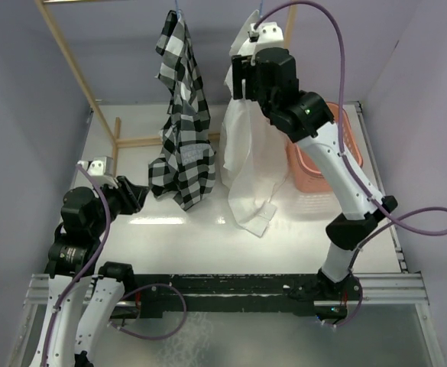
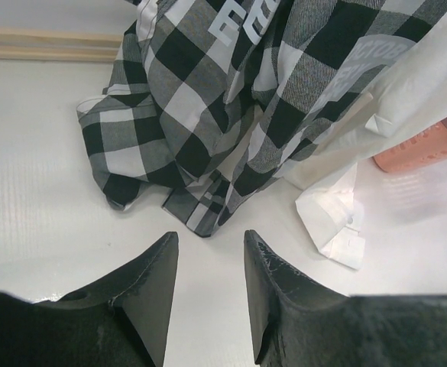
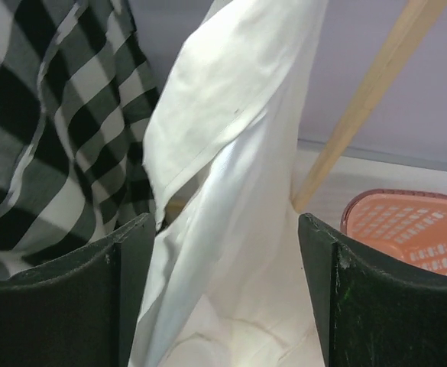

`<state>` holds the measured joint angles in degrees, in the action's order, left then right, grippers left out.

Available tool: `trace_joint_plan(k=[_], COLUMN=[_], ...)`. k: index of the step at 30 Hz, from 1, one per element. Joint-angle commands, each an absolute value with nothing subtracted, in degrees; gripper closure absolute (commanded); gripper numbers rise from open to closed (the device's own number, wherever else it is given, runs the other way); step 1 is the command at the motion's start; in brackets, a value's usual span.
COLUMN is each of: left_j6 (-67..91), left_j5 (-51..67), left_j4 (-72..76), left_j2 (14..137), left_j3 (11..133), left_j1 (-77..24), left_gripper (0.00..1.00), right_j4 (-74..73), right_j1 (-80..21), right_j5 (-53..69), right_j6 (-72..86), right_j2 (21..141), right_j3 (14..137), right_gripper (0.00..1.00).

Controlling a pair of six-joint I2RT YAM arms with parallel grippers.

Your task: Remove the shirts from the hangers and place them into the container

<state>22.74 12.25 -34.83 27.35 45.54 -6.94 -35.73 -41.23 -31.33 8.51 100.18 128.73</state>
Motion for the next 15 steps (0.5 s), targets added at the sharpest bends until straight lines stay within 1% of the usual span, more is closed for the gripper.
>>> trace_joint_plan(k=[1,2,4,6,8,9,12,15], left_j6=[21.43,21.43,21.45,21.43,21.52,21.53,21.53,21.52], left_j5=[12.75,12.72,12.74,12.60,12.42,12.40,12.47,12.60], left_j4=[-32.15,-32.17,-32.23,-32.20,-32.30,-32.34,-32.23,-32.24], left_j2=[26.91,26.96,26.99,26.93,26.77,26.76,26.87,27.18], left_j3=[46.05,46.05,46.05,46.05,46.05,46.01,45.96,46.03], left_j1=[-7.47,-7.47,-7.47,-7.47,-7.47,-7.55,-7.56,-7.56], left_gripper=[0.56,0.56,0.56,0.56,0.56,0.56,0.56,0.56], right_j4=[-36.68,-36.83,-36.89,-35.84,-33.45,-32.09,-30.50,-30.56], right_j1=[-39.41,-39.01,-37.45,-34.73,-31.71,-29.85,-24.76,-21.82], right_j5=[-31.11,-30.87,-29.10,-25.57,-21.90,-18.61,-11.06,-5.19], right_j6=[7.29,7.45,8.91,12.25,14.73,16.53,19.36,20.12], right_j2=[100.64,100.99,100.61,98.52,95.74,94.31,92.19,92.13], right_j3=[138.05,138.24,137.06,133.61,128.22,125.70,121.68,121.47], right_gripper=[0.23,0.24,0.29,0.38,0.49,0.53,0.55,0.53])
